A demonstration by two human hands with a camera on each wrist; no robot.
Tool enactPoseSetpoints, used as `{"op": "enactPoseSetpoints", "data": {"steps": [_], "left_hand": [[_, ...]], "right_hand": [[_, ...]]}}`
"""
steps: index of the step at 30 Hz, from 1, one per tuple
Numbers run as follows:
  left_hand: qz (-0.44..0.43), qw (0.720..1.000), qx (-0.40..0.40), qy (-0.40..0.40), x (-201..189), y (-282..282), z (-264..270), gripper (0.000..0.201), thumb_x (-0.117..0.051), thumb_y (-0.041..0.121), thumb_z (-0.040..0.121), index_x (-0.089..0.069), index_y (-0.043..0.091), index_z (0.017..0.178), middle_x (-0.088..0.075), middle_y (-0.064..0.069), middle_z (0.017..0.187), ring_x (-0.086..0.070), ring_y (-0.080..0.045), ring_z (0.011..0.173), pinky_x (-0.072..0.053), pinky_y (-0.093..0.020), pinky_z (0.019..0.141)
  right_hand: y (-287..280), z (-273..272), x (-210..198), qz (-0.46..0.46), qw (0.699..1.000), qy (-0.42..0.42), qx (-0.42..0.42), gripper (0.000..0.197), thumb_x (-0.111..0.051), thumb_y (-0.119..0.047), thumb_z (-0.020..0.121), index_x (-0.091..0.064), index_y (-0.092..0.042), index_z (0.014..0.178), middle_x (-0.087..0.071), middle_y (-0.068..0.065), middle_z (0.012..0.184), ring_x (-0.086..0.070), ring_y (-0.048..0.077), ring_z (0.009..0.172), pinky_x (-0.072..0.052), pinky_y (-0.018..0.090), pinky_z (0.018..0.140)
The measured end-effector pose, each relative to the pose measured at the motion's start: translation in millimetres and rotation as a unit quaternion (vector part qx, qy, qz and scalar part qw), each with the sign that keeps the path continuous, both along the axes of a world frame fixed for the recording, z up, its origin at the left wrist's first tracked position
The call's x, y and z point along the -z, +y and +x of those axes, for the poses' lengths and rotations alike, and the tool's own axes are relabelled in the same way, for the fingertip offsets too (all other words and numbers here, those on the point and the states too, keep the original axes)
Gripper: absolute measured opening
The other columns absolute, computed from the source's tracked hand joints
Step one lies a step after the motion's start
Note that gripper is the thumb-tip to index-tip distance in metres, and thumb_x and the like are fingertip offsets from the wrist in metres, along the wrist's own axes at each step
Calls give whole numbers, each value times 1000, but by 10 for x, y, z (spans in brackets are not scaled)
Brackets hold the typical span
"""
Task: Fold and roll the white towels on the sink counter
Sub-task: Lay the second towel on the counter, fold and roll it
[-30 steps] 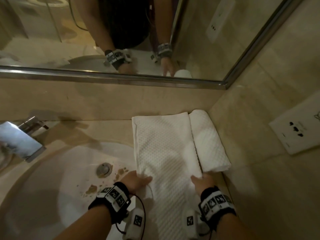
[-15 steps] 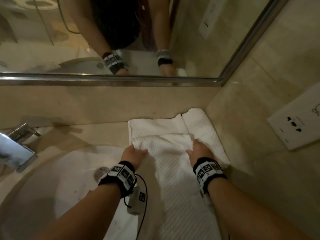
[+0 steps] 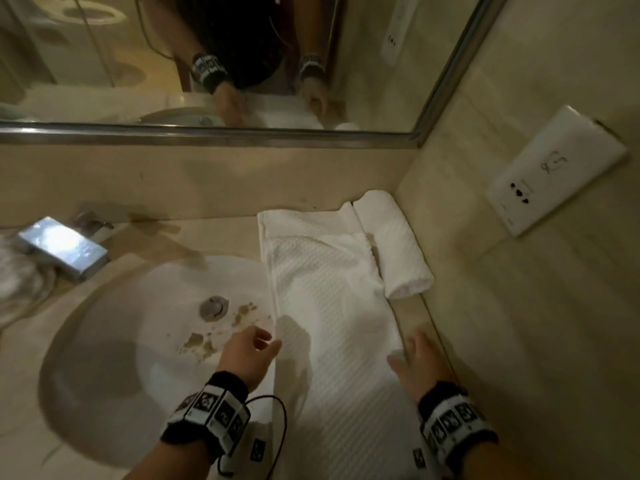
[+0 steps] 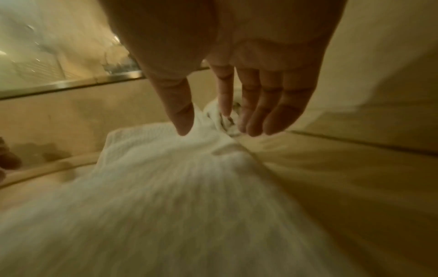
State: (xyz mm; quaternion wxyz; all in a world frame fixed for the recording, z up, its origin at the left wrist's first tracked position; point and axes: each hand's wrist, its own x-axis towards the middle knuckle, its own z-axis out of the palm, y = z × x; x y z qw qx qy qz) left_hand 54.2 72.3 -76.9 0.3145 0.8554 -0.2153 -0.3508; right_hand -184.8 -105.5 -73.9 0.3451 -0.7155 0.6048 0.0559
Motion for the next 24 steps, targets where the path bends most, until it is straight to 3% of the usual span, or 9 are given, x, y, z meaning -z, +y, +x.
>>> {"op": "enactPoseSetpoints", "data": {"steps": [2, 7, 9, 12, 15, 17, 19, 22, 24], "left_hand": [[19, 1000, 23, -8, 27, 199, -285, 27, -63, 35, 88, -61, 13, 104, -62, -1, 96, -57, -16, 89, -43, -25, 77], [5, 996, 42, -76, 133, 732, -970, 22, -63, 27, 88, -66, 11, 103, -61, -4, 102, -61, -22, 93, -48, -28, 82], [-30, 993, 1, -111, 155, 976, -1238, 22, -64, 24, 88, -66, 10, 105, -58, -4, 103, -60, -20, 88, -47, -27, 81], [-30, 990, -56, -122, 243, 1325, -1612, 17, -65, 22, 87, -65, 11, 100, -60, -3, 96, -57, -19, 83, -43, -26, 74], [-36, 988, -102, -107, 339, 1486, -1892, 15, -65, 25, 86, -63, 12, 93, -63, -3, 90, -61, -22, 82, -46, -29, 73], [-4, 990, -130, -48, 406, 1512, -2024, 21, -67, 30, 84, -60, 11, 90, -63, -4, 87, -61, -24, 82, -46, -30, 72], [10, 979, -194, 54, 550, 1528, -2102, 41, -71, 40, 73, -60, 5, 92, -62, -9, 88, -61, -25, 83, -47, -34, 70], [-33, 928, -307, 208, 736, 1543, -2171, 77, -80, 36, 71, -43, 4, 131, -51, -11, 119, -55, -31, 108, -50, -44, 88], [-70, 915, -310, 249, 778, 1517, -2157, 70, -81, 29, 73, -45, 7, 128, -54, -7, 118, -55, -28, 99, -48, -42, 87]], "right_hand": [[261, -286, 83, 16, 999, 38, -12, 56, -70, -40, 79, -44, -16, 123, -52, 8, 122, -57, 27, 106, -50, 37, 88], [827, -866, 168, 18, 999, -15, 45, 60, -68, -40, 84, -42, -11, 130, -52, 11, 129, -58, 29, 106, -46, 30, 80], [1047, -1070, 235, 4, 997, -49, 64, 49, -67, -39, 85, -47, -10, 119, -57, 9, 115, -59, 29, 99, -47, 32, 78], [1413, -1279, 376, -2, 983, -124, 133, 28, -70, -33, 83, -49, -15, 87, -61, 12, 93, -58, 28, 79, -52, 43, 76], [1659, -1350, 566, 87, 951, -185, 233, 33, -75, -30, 80, -54, -10, 97, -63, 17, 99, -59, 30, 84, -51, 42, 78], [1723, -1385, 658, 131, 931, -200, 276, 45, -77, -28, 78, -54, -7, 110, -61, 15, 106, -59, 33, 96, -50, 43, 84], [1738, -1428, 716, 144, 926, -210, 277, 41, -77, -23, 79, -54, -9, 110, -60, 14, 106, -58, 33, 98, -50, 42, 86], [1763, -1500, 749, 185, 930, -209, 239, 29, -75, -16, 81, -59, -10, 105, -64, 15, 108, -60, 32, 98, -50, 40, 86], [1783, -1540, 744, 214, 929, -205, 223, 25, -70, -14, 84, -62, -11, 107, -65, 14, 108, -60, 29, 92, -49, 38, 83]]}}
